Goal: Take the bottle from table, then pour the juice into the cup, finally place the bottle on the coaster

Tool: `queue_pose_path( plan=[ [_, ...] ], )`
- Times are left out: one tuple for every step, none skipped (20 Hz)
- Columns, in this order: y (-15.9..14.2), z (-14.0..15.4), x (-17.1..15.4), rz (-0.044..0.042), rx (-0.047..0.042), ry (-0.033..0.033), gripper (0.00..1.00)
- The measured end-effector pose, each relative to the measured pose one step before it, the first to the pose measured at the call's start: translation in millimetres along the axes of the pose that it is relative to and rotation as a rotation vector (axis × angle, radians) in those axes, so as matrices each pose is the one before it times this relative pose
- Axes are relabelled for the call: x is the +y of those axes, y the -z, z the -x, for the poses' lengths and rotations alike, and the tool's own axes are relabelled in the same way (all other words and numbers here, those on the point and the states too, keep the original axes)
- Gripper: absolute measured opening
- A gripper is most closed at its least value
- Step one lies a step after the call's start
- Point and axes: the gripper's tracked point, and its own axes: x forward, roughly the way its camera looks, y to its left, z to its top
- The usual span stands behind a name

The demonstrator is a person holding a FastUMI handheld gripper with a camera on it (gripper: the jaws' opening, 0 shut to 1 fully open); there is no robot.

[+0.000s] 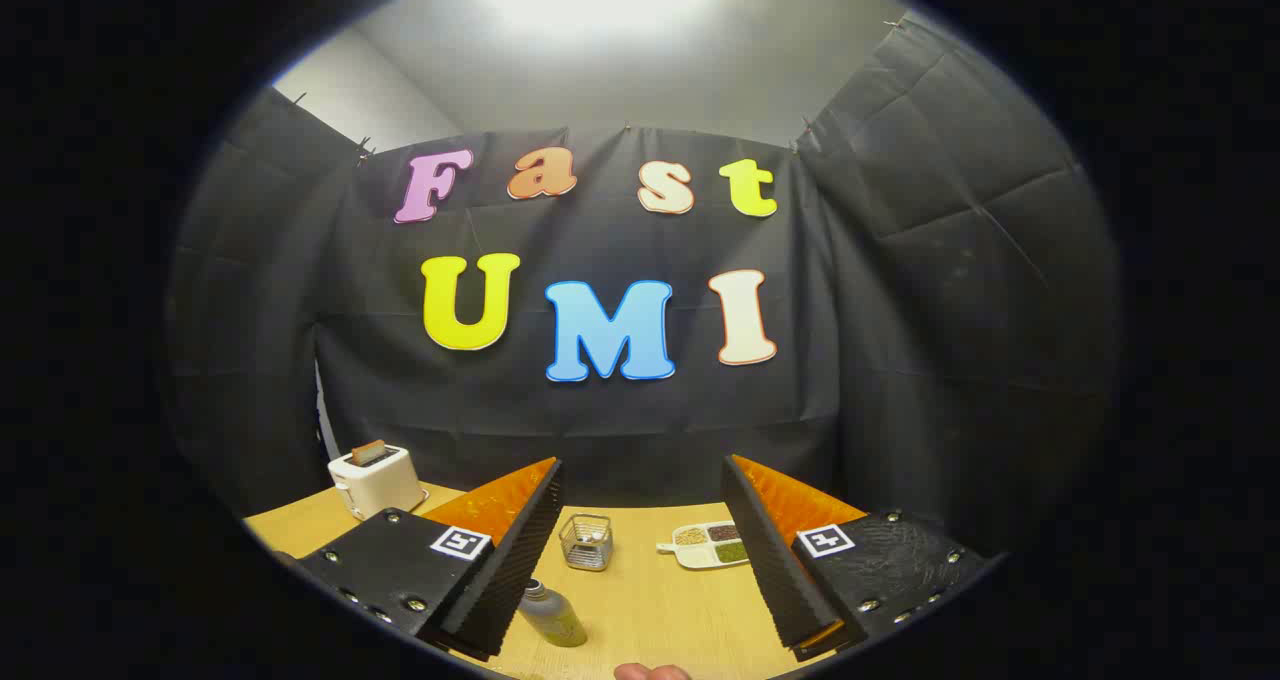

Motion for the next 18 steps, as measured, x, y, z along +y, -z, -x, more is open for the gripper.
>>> queue_pose_path(
  plan=[
    [2.98, -2.38, -6.21, 0.00291, 0.00405, 0.01696, 0.96],
    [-2.29, -1.5, -2.36, -0.00648, -0.00316, 0.01481, 0.96],
    [-1.73, -1.39, 1.81, -0.01621, -0.00663, 0.00706, 0.96],
    [2.02, -1.68, 3.64, -0.01512, 0.00051, 0.0005, 0.96],
    [2.63, -2.47, 3.25, -0.00707, 0.00788, -0.00559, 0.96],
    [1.48, -1.34, 1.96, 0.00169, 0.00194, -0.00699, 0.96],
    [-0.84, -1.19, 0.31, 0.00742, -0.00171, -0.00232, 0.96],
    [1.43, -0.4, 0.34, 0.00753, 0.00099, -0.00397, 0.96],
    [1.39, -0.44, 1.08, 0.00516, 0.00252, -0.00297, 0.96],
    [3.05, -0.65, 1.79, 0.00442, 0.00555, -0.0037, 0.96],
    [1.37, 0.99, 1.92, 0.00243, 0.00248, -0.00425, 0.96],
    [2.1, 0.64, 1.49, 0.00202, 0.0005, -0.00399, 0.96],
    [2.27, 0.14, 2.09, -0.00016, -0.00213, -0.00639, 0.96],
    [5.58, -0.07, 2.38, -0.00148, 0.00167, -0.00687, 0.96],
    [8.48, -0.85, 1.76, -0.00223, 0.01054, -0.00357, 0.96],
    [9.93, -1.26, 3.47, -0.00604, 0.01132, -0.00534, 0.96],
    [7.8, -0.79, 3.53, -0.00622, 0.00635, -0.00166, 0.96],
    [7.15, -0.63, 4.86, -0.00315, 0.00082, -0.00573, 0.96]
  ],
)
